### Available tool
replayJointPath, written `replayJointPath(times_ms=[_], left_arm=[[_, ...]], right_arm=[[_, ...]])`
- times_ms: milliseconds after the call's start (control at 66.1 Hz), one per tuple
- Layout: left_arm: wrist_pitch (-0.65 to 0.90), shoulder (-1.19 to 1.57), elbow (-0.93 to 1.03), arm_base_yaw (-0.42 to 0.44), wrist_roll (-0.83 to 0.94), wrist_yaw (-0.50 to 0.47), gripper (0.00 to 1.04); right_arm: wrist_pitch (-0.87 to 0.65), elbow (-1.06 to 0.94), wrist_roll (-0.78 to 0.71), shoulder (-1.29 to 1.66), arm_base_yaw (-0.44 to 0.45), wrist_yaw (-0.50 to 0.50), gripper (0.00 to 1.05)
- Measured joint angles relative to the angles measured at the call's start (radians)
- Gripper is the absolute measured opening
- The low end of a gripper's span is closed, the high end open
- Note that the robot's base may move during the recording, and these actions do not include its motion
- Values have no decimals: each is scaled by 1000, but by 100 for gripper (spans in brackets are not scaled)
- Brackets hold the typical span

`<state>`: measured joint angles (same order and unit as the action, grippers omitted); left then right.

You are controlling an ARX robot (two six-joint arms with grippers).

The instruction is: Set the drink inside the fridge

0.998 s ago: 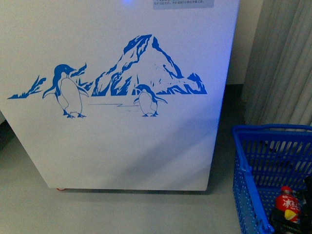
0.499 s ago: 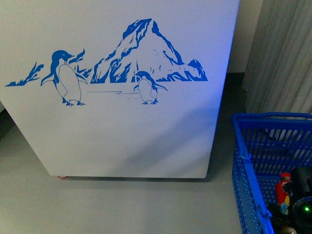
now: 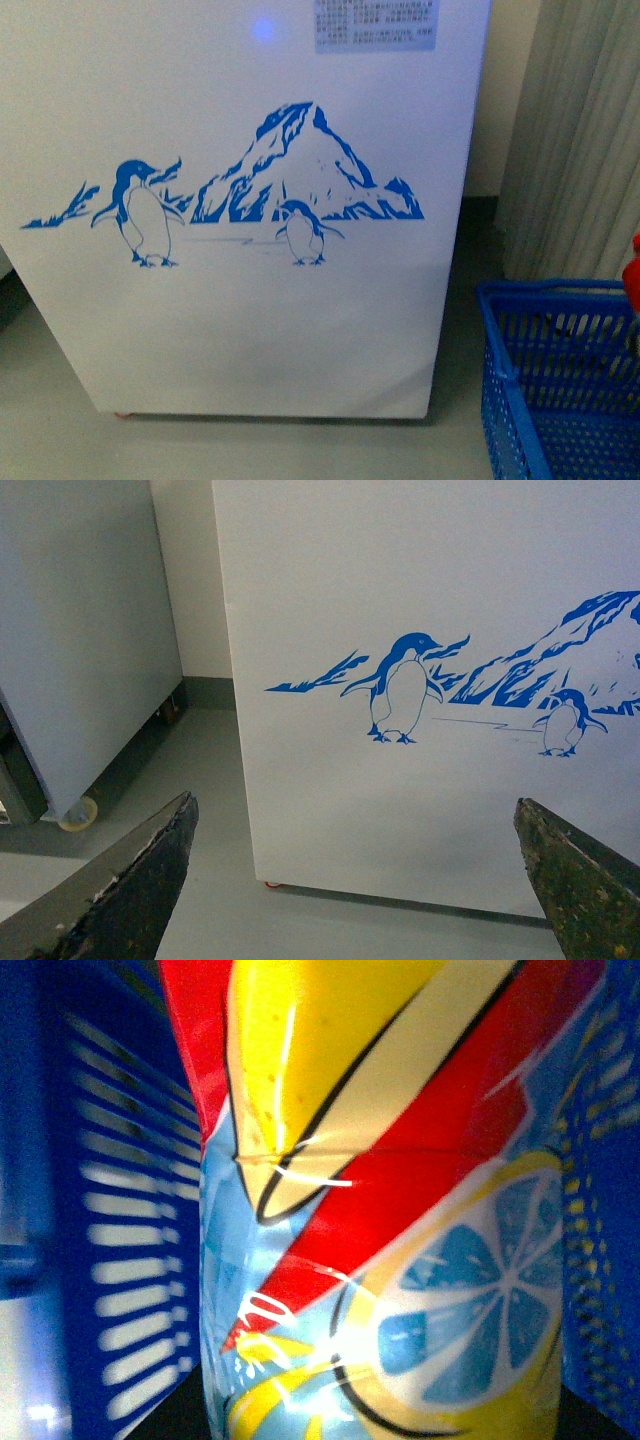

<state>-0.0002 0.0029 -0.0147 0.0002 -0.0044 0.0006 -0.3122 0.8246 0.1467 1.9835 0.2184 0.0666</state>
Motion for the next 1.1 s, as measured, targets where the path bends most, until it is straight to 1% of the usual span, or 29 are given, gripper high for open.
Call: replayJointPath(times_ms=[121,242,363,484,575,620,635,680,726,1104], left_arm=[[0,0,0,0,0,0,97],[0,0,0,0,0,0,97],[0,0,0,0,0,0,97],[0,0,0,0,0,0,97],[0,0,0,0,0,0,97],[0,0,0,0,0,0,97],[0,0,0,0,0,0,97],[0,0,0,0,0,0,97],[0,0,0,0,0,0,97],[0,0,0,0,0,0,97]], right_arm=[[119,-58,-18,-491,-41,113,41],[181,-57,-37,-807,-82,135,41],[228,-56,-43,-1020,-111,141,41],[311,-66,-41,-1194,-146,110,40],[397,-100,-34,-1352,-207,52,40],[435,-122,-35,-1420,-251,5,40],[440,-126,-36,-1431,-260,0,40],[475,-148,-43,-1492,-322,-64,40],[485,-159,-47,-1517,-352,-73,40],[486,-164,-58,-1530,-364,-86,40]])
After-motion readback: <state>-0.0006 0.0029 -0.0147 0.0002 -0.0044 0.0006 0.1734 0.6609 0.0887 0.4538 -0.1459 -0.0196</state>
